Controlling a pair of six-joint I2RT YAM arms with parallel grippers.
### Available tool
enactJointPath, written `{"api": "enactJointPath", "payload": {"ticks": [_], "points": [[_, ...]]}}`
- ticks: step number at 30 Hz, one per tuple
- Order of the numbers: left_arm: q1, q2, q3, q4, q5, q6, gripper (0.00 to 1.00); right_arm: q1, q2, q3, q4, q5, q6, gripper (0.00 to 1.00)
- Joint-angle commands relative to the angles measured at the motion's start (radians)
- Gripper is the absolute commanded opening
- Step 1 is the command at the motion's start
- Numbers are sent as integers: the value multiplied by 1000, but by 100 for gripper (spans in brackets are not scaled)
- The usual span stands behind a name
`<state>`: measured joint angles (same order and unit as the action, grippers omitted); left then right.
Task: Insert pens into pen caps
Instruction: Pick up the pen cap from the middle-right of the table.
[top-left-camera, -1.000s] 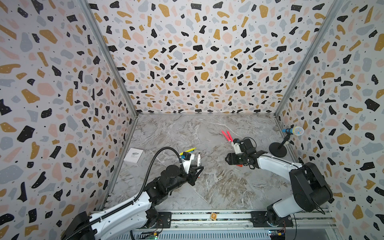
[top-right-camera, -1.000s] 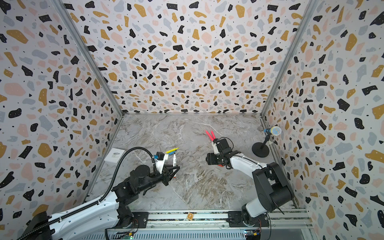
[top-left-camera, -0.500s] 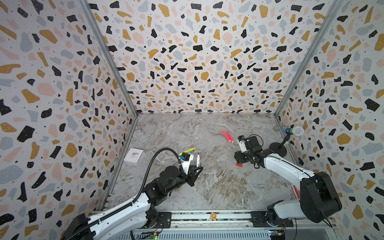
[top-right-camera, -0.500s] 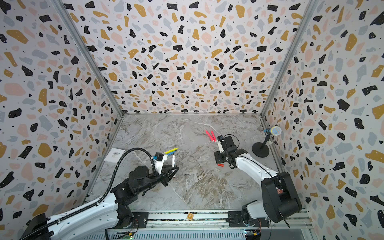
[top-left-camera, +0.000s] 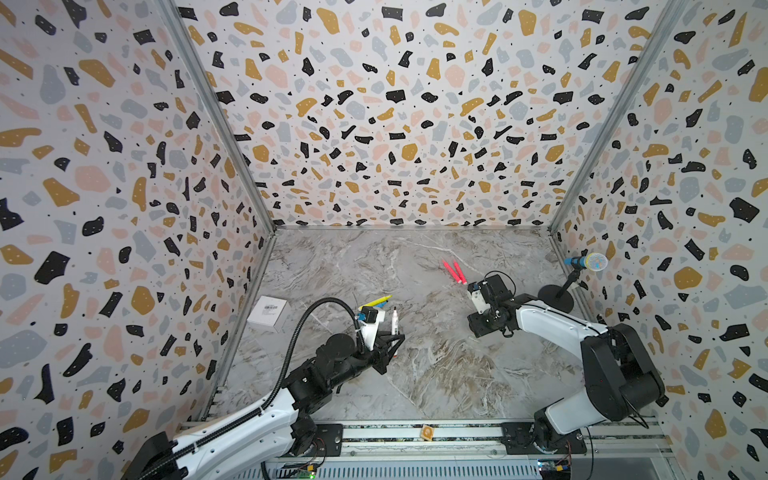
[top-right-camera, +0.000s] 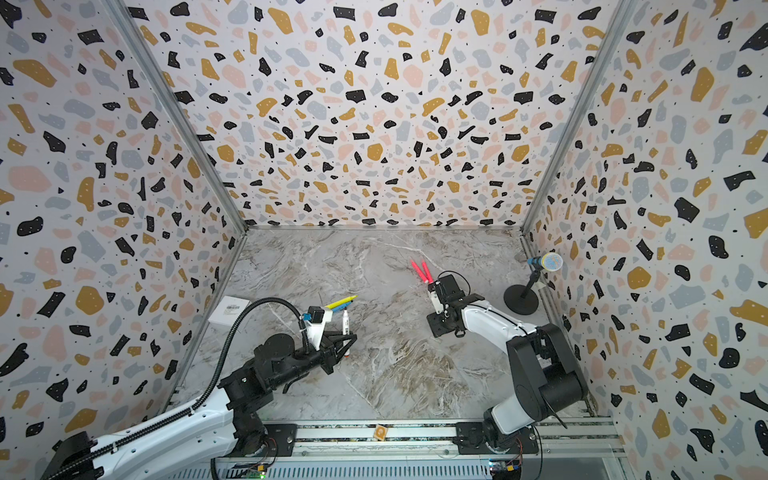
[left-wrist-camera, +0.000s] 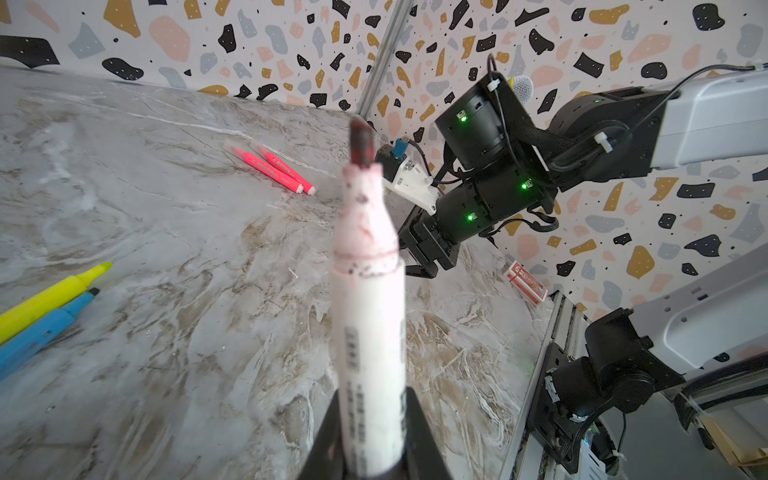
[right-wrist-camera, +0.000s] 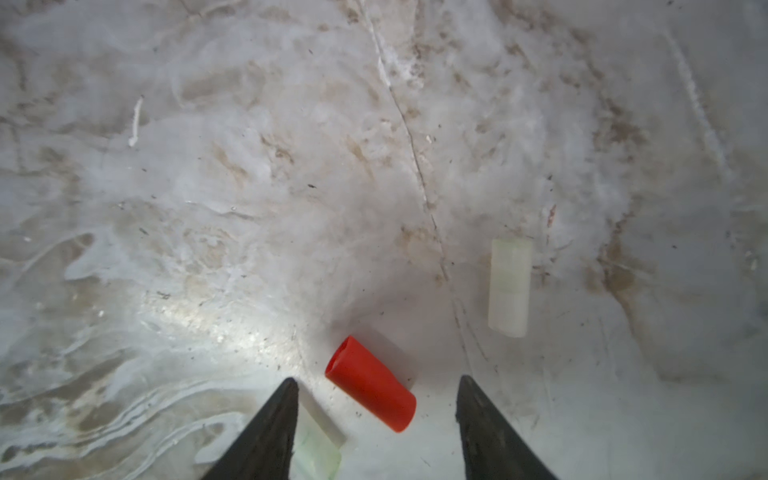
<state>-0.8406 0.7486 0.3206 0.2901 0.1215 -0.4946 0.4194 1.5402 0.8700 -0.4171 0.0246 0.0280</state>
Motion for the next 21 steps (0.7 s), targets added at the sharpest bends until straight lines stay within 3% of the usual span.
{"api": "enactJointPath", "payload": {"ticks": [1, 13, 17, 21], "points": [[6, -7, -6, 30, 1, 0, 0, 1, 33, 53, -83, 40, -62, 61], [21, -7, -4, 29, 13, 5, 0, 4, 116, 69, -97, -7, -107, 56], [24, -6, -4, 30, 15, 4, 0, 5, 134, 77, -101, -19, -105, 50], [26, -5, -2, 30, 17, 4, 0, 12, 139, 80, -109, -22, -102, 37]]}}
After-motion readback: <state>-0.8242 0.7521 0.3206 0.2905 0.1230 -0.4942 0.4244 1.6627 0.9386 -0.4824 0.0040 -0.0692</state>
